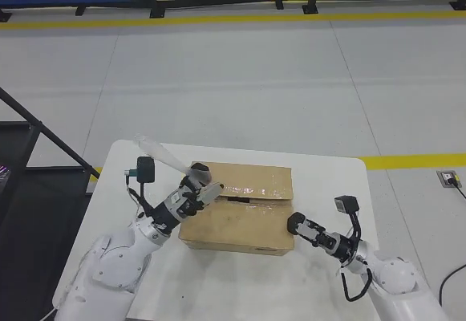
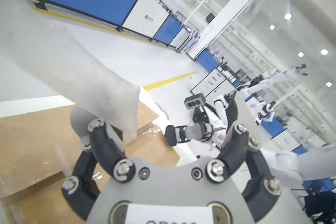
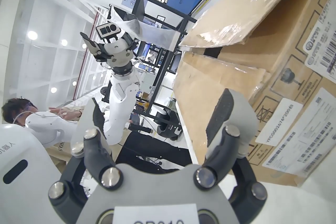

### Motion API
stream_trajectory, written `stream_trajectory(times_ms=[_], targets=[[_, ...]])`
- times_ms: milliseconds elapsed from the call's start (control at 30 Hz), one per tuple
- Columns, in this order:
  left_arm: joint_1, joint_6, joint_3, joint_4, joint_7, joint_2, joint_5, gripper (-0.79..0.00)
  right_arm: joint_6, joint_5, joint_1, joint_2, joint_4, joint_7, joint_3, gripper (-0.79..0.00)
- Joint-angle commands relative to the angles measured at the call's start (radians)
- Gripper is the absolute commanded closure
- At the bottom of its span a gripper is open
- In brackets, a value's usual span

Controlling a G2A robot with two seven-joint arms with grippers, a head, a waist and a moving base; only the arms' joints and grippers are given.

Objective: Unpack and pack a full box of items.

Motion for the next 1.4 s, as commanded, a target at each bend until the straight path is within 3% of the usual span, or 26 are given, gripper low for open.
stream_trajectory(times_ms=[0,200,300,400,467,800,1000,1367], targets=[[0.009,-0.004,-0.025,-0.014,-0.023,0.003,-0.107,-0.785,0.017,-0.009,-0.003,0.0,0.0,-0.038,0.004,-0.785],[0.047,-0.005,-0.073,-0.054,-0.065,0.006,-0.333,-0.785,0.017,-0.009,-0.003,0.0,0.0,-0.038,0.004,-0.785],[0.065,0.014,-0.092,-0.068,-0.091,0.008,-0.443,-0.785,-0.001,-0.112,-0.005,-0.005,-0.048,-0.139,-0.007,-0.785],[0.071,0.038,-0.101,-0.075,-0.118,0.008,-0.514,-0.785,0.011,-0.312,-0.016,-0.015,-0.125,-0.307,-0.03,-0.785],[0.072,0.049,-0.108,-0.076,-0.132,0.009,-0.527,-0.785,0.039,-0.411,-0.029,-0.018,-0.163,-0.366,-0.039,-0.785],[0.115,0.018,-0.139,-0.088,-0.1,0.011,-0.402,-0.785,0.027,-0.443,-0.029,-0.018,-0.192,-0.367,-0.047,-0.785],[0.109,0.032,-0.093,-0.091,-0.096,0.005,-0.387,-0.785,0.196,-0.699,-0.021,-0.031,-0.347,-0.495,-0.109,-0.785],[0.112,0.034,-0.032,-0.112,-0.074,-0.007,-0.374,-0.785,0.486,-0.938,0.089,-0.074,-0.454,-0.495,-0.335,-0.785]])
